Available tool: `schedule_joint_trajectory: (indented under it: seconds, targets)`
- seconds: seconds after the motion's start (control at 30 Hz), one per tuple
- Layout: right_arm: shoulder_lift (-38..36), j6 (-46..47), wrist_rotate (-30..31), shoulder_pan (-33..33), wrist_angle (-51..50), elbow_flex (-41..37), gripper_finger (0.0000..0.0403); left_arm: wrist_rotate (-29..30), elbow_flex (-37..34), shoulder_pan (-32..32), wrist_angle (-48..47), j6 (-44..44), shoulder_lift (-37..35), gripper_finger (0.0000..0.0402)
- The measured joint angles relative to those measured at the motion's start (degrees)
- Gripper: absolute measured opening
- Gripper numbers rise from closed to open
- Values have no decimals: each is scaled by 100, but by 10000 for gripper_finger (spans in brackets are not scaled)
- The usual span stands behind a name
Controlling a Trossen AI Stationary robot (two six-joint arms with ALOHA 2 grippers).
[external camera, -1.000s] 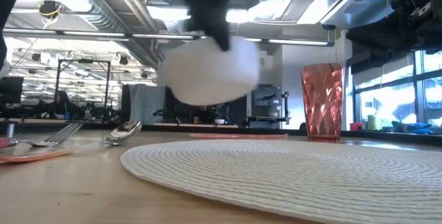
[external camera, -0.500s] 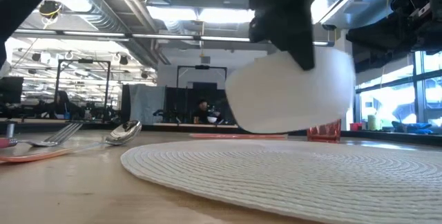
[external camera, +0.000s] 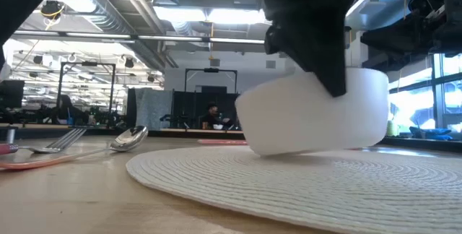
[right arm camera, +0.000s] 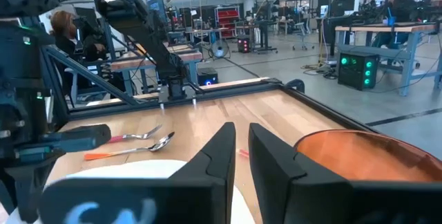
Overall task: Pick & Place Utensil
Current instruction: Put the white bowl on the white mat, then put the orange cup on the white mat to the top right of the white bowl
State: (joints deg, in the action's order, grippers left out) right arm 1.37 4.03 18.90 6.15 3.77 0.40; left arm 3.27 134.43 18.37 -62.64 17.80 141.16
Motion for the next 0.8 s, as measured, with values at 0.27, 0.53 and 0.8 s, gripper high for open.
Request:
schedule_joint_trajectory:
  seconds: [0.27, 0.53, 0.8]
  targets:
    - [0, 6, 52, 0, 7, 0, 44, -244, 0, -50, 214, 64, 136, 10]
    - [0, 57, -111, 0, -17, 0, 44, -501, 0, -63, 429, -78, 160, 84]
    - [0, 495, -214, 0, -20, 0, 44, -1058, 20, -140, -51, -459, -268, 146]
